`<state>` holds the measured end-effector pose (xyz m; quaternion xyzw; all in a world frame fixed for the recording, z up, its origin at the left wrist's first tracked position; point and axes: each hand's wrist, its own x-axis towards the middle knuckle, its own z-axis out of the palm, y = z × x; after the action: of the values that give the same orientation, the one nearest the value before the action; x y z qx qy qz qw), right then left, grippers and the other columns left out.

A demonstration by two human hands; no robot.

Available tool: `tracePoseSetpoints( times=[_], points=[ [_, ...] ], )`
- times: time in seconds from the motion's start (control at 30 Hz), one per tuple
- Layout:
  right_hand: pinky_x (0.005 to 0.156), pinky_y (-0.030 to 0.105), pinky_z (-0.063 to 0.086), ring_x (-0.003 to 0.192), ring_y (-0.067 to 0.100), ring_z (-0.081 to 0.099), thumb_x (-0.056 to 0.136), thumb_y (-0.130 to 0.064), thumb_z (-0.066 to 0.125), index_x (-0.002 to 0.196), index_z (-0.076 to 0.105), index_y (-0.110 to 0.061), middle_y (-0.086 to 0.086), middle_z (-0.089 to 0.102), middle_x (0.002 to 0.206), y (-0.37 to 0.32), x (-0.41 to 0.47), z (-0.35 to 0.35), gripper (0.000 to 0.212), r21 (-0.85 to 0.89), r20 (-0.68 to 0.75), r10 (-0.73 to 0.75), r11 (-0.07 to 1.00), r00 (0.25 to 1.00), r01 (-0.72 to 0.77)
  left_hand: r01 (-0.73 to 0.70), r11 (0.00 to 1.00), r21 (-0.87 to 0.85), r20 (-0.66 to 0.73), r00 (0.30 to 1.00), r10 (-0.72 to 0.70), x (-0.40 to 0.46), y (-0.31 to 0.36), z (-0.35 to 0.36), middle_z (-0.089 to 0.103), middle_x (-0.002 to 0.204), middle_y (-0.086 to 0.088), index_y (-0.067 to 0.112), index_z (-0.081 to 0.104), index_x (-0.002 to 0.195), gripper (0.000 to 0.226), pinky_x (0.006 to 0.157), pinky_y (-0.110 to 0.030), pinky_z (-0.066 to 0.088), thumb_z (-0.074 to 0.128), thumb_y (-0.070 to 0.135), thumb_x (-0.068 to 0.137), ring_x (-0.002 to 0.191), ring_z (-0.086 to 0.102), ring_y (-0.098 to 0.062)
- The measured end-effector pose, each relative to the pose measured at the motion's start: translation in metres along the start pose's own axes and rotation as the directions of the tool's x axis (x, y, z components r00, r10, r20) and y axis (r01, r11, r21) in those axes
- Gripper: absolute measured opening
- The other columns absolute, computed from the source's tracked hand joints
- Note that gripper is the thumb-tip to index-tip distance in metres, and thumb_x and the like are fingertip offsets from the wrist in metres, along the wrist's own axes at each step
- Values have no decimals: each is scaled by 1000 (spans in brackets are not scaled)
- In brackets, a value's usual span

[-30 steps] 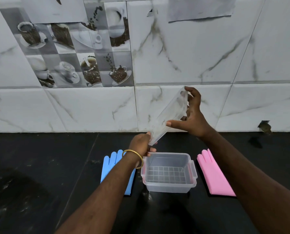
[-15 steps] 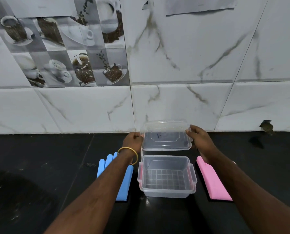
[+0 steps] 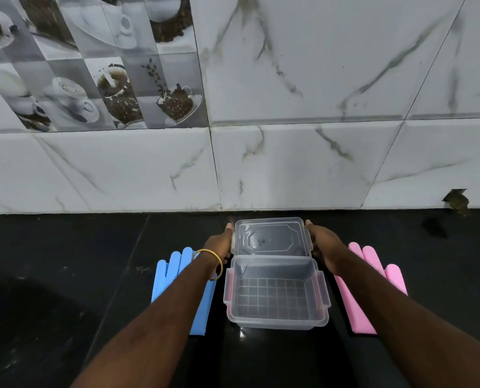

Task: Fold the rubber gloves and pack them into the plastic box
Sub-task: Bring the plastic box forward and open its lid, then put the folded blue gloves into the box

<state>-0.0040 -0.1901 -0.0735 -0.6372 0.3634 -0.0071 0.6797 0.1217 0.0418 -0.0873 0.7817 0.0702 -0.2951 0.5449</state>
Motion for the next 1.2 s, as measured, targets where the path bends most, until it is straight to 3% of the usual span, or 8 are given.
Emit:
tracePoseSetpoints(
  times=[0.13, 0.23, 0.43, 0.57, 0.67, 0.77, 1.07, 1.2],
  points=[
    [94, 43, 51, 94, 23, 66, 99, -53, 43, 95, 65, -22, 5, 71, 98, 8, 6, 3, 38, -83, -16, 73, 994, 997, -74, 25, 998, 54, 11, 1000, -26, 3, -6, 3, 53, 73, -12, 6, 60, 83, 56, 63, -31, 44, 41, 58, 94, 56, 47, -20],
    [102, 49, 47, 104, 27, 63, 99, -54, 42, 99, 63, -22, 7, 69, 108, 10, 7, 3, 38, -150, -23, 100, 983, 995, -103, 14, 984, 177, 1, 1000, -14, 5, -8, 4, 58, 72, -12, 3, 62, 84, 61, 66, -31, 47, 39, 58, 94, 58, 52, -22],
    [104, 50, 46, 114, 35, 59, 102, -48, 38, 109, 59, -12, 16, 64, 118, 9, 5, 7, 43, -295, -66, 119, 946, 991, -133, -6, 951, 309, -11, 1000, 10, 6, -7, 6, 63, 76, -11, -5, 68, 104, 72, 56, -27, 44, 37, 59, 94, 57, 56, -20],
    [81, 39, 50, 95, 28, 59, 102, -46, 39, 126, 56, 0, 16, 62, 114, 2, 1, 8, 55, -425, -87, 82, 899, 993, -111, -74, 934, 348, -71, 992, 105, -4, -1, -1, 71, 77, -18, -3, 70, 84, 71, 75, -35, 57, 36, 58, 94, 71, 69, -33],
    [100, 44, 46, 118, 37, 57, 99, -46, 43, 127, 57, 1, 22, 60, 129, -9, -6, 7, 56, -660, -123, -44, 749, 991, -49, -149, 924, 353, -122, 971, 204, -14, 9, -12, 70, 72, -21, 6, 61, 63, 62, 82, -42, 58, 42, 57, 93, 77, 71, -37],
    [107, 44, 40, 127, 37, 50, 95, -49, 50, 135, 50, -3, 21, 54, 138, -22, -19, 11, 61, -793, -126, -156, 610, 980, -5, -198, 902, 384, -132, 955, 266, -26, 18, -29, 71, 81, -24, 7, 59, 63, 56, 83, -43, 57, 46, 53, 93, 83, 69, -38],
    [108, 47, 40, 132, 35, 45, 87, -50, 61, 136, 51, -8, 16, 50, 143, -40, -61, 59, 65, -787, -31, -364, 583, 931, 202, -128, 838, 531, -195, 944, 268, -63, -10, -94, 57, 67, -7, 7, 64, 67, 37, 71, -32, 49, 68, 40, 84, 67, 55, -23],
    [105, 42, 44, 124, 29, 54, 87, -44, 64, 130, 59, -11, 12, 58, 135, -50, -85, 99, 55, -708, 23, -508, 600, 861, 373, 25, 829, 558, -282, 946, 162, -71, -43, -127, 69, 107, -13, 8, 63, 93, 38, 82, -34, 52, 76, 40, 76, 98, 65, -29]
  ],
)
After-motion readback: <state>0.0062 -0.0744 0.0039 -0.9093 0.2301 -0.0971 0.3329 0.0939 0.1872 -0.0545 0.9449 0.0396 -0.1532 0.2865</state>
